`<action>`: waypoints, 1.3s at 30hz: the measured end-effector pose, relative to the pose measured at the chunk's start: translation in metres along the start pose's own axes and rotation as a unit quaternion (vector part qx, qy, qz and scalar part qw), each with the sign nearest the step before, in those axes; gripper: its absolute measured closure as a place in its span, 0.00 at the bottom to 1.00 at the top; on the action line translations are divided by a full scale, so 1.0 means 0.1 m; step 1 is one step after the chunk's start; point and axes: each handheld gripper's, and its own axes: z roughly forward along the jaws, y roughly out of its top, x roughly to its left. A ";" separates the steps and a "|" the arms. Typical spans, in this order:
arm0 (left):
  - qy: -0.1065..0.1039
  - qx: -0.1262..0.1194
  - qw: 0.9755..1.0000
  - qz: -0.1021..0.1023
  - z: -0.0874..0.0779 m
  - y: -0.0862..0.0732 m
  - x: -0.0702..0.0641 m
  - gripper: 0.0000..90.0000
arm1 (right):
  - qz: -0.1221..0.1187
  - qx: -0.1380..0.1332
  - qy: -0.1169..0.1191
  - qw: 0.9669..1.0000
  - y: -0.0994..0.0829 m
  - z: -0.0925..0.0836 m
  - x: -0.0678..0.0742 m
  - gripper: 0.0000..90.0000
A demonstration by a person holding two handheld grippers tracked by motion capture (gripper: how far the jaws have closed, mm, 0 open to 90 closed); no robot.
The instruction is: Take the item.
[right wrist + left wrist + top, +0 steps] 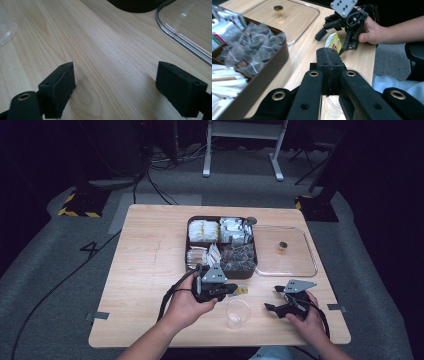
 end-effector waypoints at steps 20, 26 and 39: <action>-0.036 0.006 0.999 0.002 0.26 -0.27 -0.21 1.00 | 0.000 0.000 0.000 1.000 0.00 0.00 0.00 0.18; -0.034 -0.012 0.999 -0.009 0.28 -0.32 -0.20 0.75 | 0.000 0.000 0.000 1.000 0.00 0.00 0.00 0.18; -0.014 -0.026 1.000 -0.004 0.17 -0.30 -0.17 0.56 | 0.000 0.000 0.000 1.000 0.00 0.00 0.00 0.18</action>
